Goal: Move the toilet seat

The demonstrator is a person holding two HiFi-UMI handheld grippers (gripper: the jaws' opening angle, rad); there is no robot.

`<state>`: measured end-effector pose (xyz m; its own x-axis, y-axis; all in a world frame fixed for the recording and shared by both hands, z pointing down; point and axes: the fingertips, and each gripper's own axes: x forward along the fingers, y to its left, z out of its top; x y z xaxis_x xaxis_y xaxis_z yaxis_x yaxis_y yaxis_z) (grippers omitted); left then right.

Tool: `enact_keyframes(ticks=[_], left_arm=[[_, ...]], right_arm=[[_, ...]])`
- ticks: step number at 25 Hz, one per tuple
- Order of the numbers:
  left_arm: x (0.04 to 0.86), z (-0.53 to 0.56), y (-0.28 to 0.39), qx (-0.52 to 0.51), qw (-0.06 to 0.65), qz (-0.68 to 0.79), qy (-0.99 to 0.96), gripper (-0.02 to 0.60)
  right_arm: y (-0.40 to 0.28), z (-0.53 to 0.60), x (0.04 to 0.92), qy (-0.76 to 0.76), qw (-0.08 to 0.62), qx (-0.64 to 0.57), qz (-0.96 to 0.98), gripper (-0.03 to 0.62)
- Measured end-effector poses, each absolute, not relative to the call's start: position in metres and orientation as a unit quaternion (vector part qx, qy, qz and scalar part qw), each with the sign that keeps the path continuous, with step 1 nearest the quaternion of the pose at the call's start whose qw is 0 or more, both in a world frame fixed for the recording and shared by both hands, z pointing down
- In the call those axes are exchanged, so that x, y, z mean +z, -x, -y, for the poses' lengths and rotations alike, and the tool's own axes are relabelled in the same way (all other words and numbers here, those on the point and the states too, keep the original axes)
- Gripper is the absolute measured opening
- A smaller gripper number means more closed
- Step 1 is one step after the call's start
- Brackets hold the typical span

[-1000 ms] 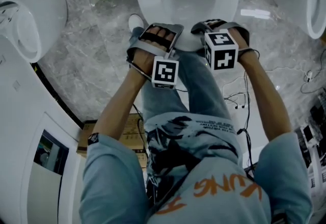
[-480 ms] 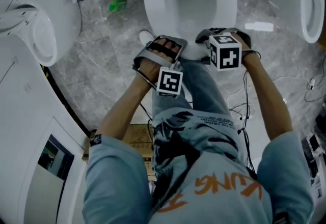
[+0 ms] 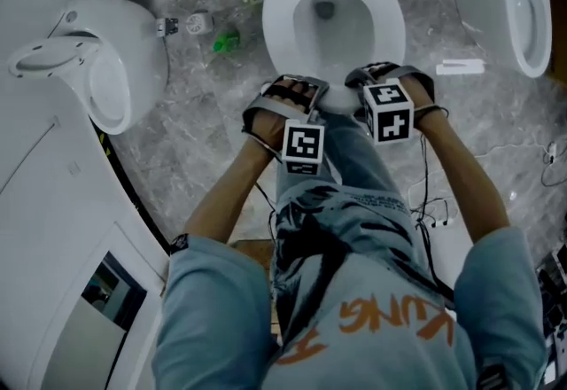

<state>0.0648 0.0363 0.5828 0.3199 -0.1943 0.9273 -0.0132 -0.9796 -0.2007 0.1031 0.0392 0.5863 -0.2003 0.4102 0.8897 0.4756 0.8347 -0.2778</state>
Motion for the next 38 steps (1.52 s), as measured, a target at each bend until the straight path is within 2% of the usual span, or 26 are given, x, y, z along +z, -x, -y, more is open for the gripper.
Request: enact_keyframes(ticks=[9,20,27,29,38], left_arm=[[0.518,0.009,-0.05,-0.583,0.099,-0.108,0.799,0.166],[0.458,0.076,-0.032,-0.597,0.108,-0.194,0.771,0.121],[0.425,0.131,-0.009,-0.589,0.097,-0.242,0.765,0.116],[0.415,0.149,-0.003,-0.585,0.106,-0.246,0.766,0.101],[0.397,0.218,0.02,-0.581,0.137,-0.228,0.769,0.114]], right_arm=[[-0.092,0.013,0.517,0.163,0.533,-0.063,0.828,0.234],[-0.086,0.082,0.451,0.068,0.511,-0.169,0.84,0.138],[-0.065,0.137,0.415,0.003,0.496,-0.207,0.843,0.114],[-0.06,0.157,0.404,-0.024,0.486,-0.208,0.848,0.107],[-0.04,0.235,0.378,-0.133,0.439,-0.189,0.868,0.104]])
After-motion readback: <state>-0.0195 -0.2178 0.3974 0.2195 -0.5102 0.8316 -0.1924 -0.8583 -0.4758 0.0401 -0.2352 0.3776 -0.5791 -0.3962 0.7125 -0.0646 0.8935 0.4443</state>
